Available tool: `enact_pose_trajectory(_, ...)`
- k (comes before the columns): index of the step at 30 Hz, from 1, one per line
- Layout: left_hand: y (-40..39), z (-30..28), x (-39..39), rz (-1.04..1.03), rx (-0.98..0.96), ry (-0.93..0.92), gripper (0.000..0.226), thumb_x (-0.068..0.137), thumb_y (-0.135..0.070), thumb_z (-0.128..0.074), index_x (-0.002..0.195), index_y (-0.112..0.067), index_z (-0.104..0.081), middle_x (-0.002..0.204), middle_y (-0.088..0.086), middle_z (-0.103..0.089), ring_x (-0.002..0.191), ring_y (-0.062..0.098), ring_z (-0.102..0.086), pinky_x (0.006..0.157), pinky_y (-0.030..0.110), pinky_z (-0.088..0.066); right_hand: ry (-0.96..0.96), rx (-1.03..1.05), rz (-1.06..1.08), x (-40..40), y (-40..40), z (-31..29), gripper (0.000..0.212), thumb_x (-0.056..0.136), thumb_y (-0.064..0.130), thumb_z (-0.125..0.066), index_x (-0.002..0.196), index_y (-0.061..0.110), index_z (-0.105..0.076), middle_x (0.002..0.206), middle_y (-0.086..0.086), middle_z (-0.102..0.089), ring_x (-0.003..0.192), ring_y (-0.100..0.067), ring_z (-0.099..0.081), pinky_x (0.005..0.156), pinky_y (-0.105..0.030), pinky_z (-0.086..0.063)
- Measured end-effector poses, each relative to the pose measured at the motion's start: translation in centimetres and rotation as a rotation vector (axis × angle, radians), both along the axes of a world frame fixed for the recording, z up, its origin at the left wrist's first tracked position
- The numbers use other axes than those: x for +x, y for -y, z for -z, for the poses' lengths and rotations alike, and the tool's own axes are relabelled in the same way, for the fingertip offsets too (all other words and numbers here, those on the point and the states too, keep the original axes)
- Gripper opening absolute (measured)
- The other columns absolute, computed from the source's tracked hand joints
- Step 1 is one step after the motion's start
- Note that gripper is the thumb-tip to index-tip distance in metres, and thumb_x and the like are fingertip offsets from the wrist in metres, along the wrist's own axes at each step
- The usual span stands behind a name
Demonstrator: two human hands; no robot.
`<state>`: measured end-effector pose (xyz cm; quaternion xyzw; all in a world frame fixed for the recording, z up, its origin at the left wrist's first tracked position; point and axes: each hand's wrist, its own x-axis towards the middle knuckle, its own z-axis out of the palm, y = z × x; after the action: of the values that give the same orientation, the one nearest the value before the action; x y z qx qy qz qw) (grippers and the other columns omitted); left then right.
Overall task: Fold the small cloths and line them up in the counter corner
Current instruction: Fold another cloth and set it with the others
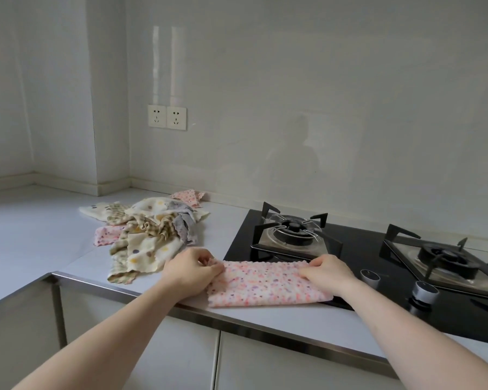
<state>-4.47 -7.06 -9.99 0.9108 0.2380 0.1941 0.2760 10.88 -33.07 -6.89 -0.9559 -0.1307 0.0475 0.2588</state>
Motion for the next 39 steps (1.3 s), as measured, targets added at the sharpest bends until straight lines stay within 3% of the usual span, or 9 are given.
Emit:
enact_pose_trajectory(3,-0.2,0.4,0.0,0.022,-0.041,0.055,0.029,0.088,-0.057,-0.066,0.079,-0.030,-0.069,0.079,-0.015,-0.071,0.080,0.005,-0.065,0.072,0.029,-0.052,-0.078,0.018,-0.005,-0.4,-0.1,-0.8,0.031,0.083,0.040,-0.074,0.067,0.016,-0.061,0.074,0.001,-0.060,0.071,-0.016,-0.055,0.059,-0.029,-0.038)
enact_pose_trajectory(6,-0.4,0.5,-0.1,0.039,-0.069,0.093,0.025,0.088,-0.055,-0.067,0.080,-0.032,-0.070,0.078,-0.017,-0.072,0.078,0.003,-0.066,0.068,0.027,-0.052,-0.070,0.090,0.014,-0.6,-0.1,-1.2,0.025,0.083,0.023,-0.073,0.098,0.003,-0.076,0.100,-0.008,-0.073,0.080,-0.017,-0.060,0.070,-0.030,-0.046)
enact_pose_trajectory(8,-0.4,0.5,-0.1,0.044,-0.083,0.107,0.023,0.087,-0.054,-0.068,0.081,-0.033,-0.071,0.078,-0.017,-0.073,0.077,0.003,-0.067,0.068,0.027,-0.053,-0.070,0.169,0.022,-0.9,-0.1,-1.6,0.025,0.082,0.017,-0.072,0.102,0.003,-0.075,0.098,-0.009,-0.072,0.080,-0.016,-0.059,0.070,-0.031,-0.046)
enact_pose_trajectory(15,-0.4,0.3,-0.4,0.037,-0.156,0.116,0.022,0.093,-0.046,-0.059,0.088,-0.032,-0.075,0.087,-0.014,-0.073,0.086,0.008,-0.066,0.082,0.032,-0.056,-0.117,0.379,-0.010,-1.7,-1.8,-4.2,0.009,0.082,0.019,-0.075,0.090,0.017,-0.072,0.088,-0.003,-0.067,0.073,-0.017,-0.060,0.055,-0.023,-0.041)
enact_pose_trajectory(21,-0.6,0.2,-0.6,0.067,-0.233,0.147,0.021,0.096,-0.036,-0.057,0.088,-0.030,-0.076,0.093,-0.012,-0.073,0.091,0.011,-0.066,0.087,0.034,-0.054,-0.233,0.498,-0.153,-4.8,-6.0,-5.8,0.011,0.085,0.009,-0.069,0.096,0.007,-0.072,0.074,-0.005,-0.067,0.057,-0.015,-0.065,0.052,-0.023,-0.053)
enact_pose_trajectory(25,-0.6,0.2,-0.7,0.072,-0.277,0.179,0.025,0.097,-0.031,-0.058,0.076,-0.029,-0.072,0.084,-0.011,-0.071,0.086,0.012,-0.064,0.080,0.031,-0.050,-0.269,0.537,-0.213,-6.8,-8.7,-4.3,0.014,0.085,0.007,-0.071,0.099,0.007,-0.071,0.082,-0.012,-0.071,0.059,-0.021,-0.070,0.060,-0.036,-0.062)
enact_pose_trajectory(32,-0.7,0.0,-0.9,0.068,-0.337,0.224,0.027,0.098,-0.030,-0.057,0.083,-0.018,-0.076,0.085,-0.003,-0.074,0.089,0.018,-0.067,0.084,0.033,-0.051,-0.356,0.507,-0.327,-9.0,-10.9,-1.9,0.019,0.091,0.007,-0.070,0.109,0.009,-0.068,0.092,-0.014,-0.072,0.071,-0.024,-0.078,0.063,-0.035,-0.063)
enact_pose_trajectory(36,-1.0,0.3,-0.9,0.065,-0.364,0.222,0.040,0.095,-0.046,-0.053,0.090,-0.013,-0.076,0.087,0.004,-0.075,0.088,0.025,-0.069,0.088,0.043,-0.056,-0.310,0.571,-0.318,-8.3,-11.0,-2.2,0.023,0.088,0.014,-0.075,0.110,0.013,-0.068,0.102,-0.012,-0.073,0.077,-0.025,-0.078,0.059,-0.034,-0.061)
enact_pose_trajectory(39,-0.7,0.0,-1.0,0.073,-0.375,0.208,0.038,0.096,-0.050,-0.057,0.096,-0.018,-0.077,0.088,-0.002,-0.073,0.087,0.018,-0.068,0.081,0.033,-0.053,-0.122,0.611,-0.201,-6.6,-9.7,-2.4,0.019,0.087,0.013,-0.070,0.105,0.019,-0.068,0.100,-0.002,-0.072,0.075,-0.017,-0.076,0.059,-0.031,-0.059)
